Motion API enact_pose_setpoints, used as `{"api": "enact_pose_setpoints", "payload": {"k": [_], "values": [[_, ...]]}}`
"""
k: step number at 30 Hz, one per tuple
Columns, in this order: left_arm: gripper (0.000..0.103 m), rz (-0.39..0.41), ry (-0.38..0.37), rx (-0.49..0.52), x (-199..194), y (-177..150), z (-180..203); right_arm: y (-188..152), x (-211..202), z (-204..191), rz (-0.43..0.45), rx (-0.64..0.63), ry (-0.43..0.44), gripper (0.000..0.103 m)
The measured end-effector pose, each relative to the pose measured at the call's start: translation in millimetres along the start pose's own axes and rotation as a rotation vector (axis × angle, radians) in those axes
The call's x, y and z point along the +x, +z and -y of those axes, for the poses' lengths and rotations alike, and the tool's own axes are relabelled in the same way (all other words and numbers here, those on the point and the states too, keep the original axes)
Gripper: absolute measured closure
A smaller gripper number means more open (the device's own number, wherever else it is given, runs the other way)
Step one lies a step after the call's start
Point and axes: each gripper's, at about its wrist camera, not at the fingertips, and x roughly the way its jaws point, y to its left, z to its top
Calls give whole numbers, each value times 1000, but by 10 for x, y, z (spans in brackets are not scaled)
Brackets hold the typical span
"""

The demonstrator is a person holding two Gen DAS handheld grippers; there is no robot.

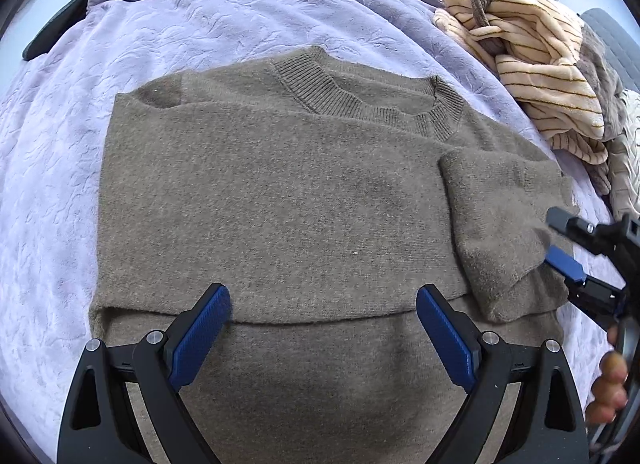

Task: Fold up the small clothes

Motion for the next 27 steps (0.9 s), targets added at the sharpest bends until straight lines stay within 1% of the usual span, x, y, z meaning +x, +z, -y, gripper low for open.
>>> {"api": "enact_pose_setpoints", "payload": {"k": [1,3,4,5,6,8,12,14,17,20,23,24,25,27], "values": [[8,0,2,3,22,19,28,51,-33,77,20,52,10,55],[8,2,5,8,23,14,35,158,-88,261,54,172,59,55],[8,2,7,10,23,15,36,195,-87,303,61,205,79,58],[8,3,9,10,32,32,46,244,-71,322,64,229,93,80],[8,6,11,10,15,29,30,278,-56,309,64,230,93,95],[8,19,18,4,-46,8,-41,323,-40,131,59,164,72,95],[8,50,33,-49,-169,-6,-310,280,15,-526,30,-96,111,95],[8,56,33,-78,-202,-15,-469,183,126,-895,-5,-233,116,95],[8,59,49,-108,-230,-59,-704,-98,464,-1353,-89,-399,103,95],[8,59,65,-138,-251,-118,-919,-444,840,-1561,-187,-498,64,95],[8,53,80,-169,-268,-200,-1108,-746,1226,-1612,-269,-580,-13,95],[8,52,81,-181,-278,-227,-1155,-819,1330,-1594,-295,-591,-37,95],[8,50,80,-191,-280,-247,-1193,-888,1400,-1561,-317,-590,-55,93],[8,49,76,-208,-286,-278,-1251,-938,1441,-1521,-333,-571,-48,91]]}}
